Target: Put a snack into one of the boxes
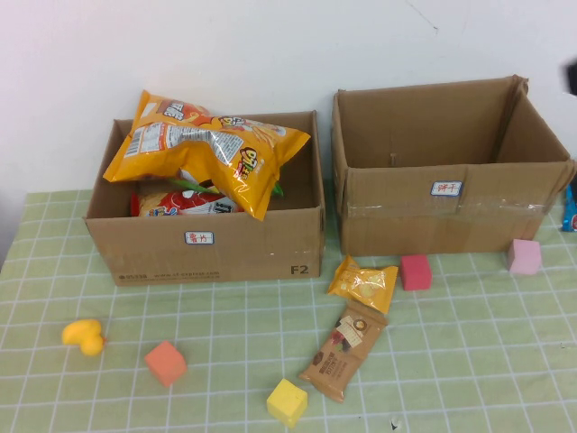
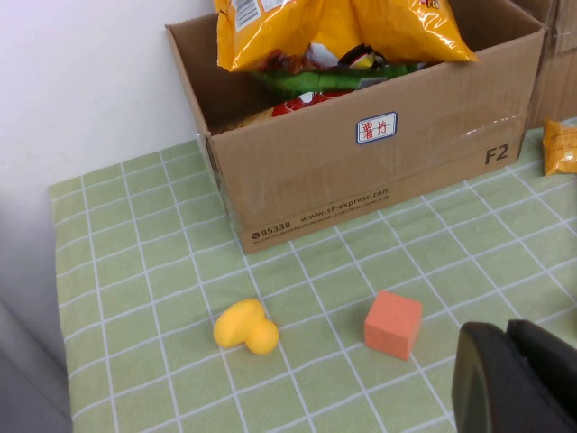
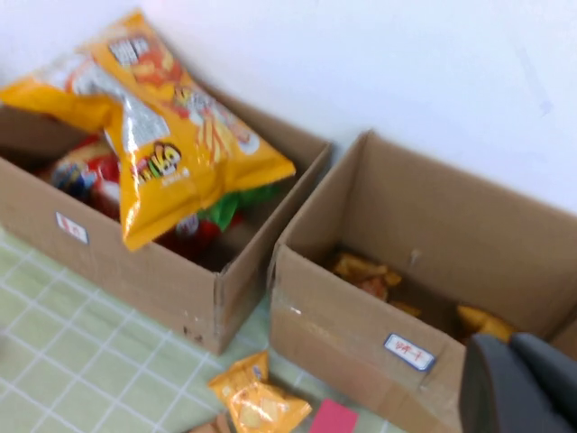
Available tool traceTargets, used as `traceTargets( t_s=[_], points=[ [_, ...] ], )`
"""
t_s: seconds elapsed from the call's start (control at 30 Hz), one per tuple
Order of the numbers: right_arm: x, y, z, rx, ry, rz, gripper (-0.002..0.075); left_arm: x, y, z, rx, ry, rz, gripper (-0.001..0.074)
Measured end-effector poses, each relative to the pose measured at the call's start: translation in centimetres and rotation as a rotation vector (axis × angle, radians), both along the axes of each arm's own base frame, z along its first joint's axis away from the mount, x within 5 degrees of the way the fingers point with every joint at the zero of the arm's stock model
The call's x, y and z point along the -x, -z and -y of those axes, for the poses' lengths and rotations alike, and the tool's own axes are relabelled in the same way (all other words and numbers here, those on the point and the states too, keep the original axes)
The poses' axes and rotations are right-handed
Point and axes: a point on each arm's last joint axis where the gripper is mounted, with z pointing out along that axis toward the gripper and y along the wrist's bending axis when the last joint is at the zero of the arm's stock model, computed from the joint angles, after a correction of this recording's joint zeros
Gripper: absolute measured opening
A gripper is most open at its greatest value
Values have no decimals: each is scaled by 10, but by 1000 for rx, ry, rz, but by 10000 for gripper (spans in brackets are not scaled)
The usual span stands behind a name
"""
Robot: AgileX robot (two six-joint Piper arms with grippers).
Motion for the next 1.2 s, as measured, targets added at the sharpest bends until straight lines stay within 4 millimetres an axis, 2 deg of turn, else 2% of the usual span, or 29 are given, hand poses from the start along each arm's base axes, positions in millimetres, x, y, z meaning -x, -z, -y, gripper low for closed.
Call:
traceTargets(
  t_s=[0.13, 0.3, 0.53, 0.63, 0.77, 1.0, 1.2],
  points=[
    [56, 4, 16, -54, 20, 113, -1, 0, 0, 0, 0, 0, 0, -1],
    [113, 19, 32, -81, 26, 205, -1, 0, 0, 0, 0, 0, 0, -1],
    [159, 49, 42, -33, -20, 177, -2, 0, 0, 0, 0, 0, 0, -1],
    [169, 66, 46, -3, -23, 162, -2, 0, 0, 0, 0, 0, 0, -1],
    [178, 87, 51, -19, 7, 250, -2, 0, 0, 0, 0, 0, 0, -1],
    [193, 138, 57, -27, 31, 313, -2, 0, 0, 0, 1, -1, 0, -1],
    [189, 176, 62, -68, 114, 357, -2, 0, 0, 0, 1, -1, 0, -3]
  ],
)
